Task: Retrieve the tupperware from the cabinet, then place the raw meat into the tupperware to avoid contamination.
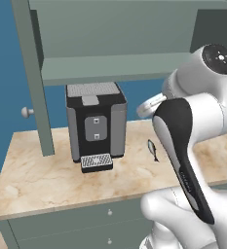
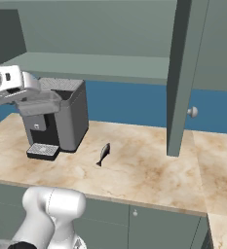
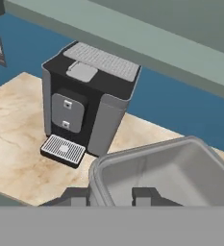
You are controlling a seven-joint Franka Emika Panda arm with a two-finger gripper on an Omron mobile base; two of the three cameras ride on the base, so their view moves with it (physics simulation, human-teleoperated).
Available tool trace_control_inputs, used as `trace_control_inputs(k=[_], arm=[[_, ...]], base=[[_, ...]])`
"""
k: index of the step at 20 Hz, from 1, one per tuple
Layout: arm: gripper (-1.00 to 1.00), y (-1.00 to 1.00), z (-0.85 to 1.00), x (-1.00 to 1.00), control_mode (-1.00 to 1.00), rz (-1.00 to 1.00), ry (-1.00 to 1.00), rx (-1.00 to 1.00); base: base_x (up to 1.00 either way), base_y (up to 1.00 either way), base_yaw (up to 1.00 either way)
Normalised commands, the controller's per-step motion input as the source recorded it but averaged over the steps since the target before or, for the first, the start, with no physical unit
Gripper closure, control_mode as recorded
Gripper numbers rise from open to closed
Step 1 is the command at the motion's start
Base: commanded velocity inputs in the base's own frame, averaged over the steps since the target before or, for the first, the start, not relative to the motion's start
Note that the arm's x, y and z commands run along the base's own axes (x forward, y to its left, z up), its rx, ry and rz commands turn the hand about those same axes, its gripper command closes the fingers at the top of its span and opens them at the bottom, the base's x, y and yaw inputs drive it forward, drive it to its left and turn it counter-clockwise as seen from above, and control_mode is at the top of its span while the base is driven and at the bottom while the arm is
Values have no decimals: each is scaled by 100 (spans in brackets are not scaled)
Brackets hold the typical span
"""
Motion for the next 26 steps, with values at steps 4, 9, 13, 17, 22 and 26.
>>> trace_control_inputs(k=[4,9,13,17,22,26], arm=[[100,-15,-29,-42,-100,-5,9,0],[100,-13,-38,-32,-100,-3,10,0],[100,-8,-46,-16,-100,-1,10,0],[100,-7,-51,-5,-100,-1,9,0],[100,-2,-52,0,-100,0,7,-1],[100,0,-54,0,-100,0,4,-2]], base=[[0,0,0],[0,0,0],[0,0,0],[0,0,0],[0,0,0],[0,0,0]])
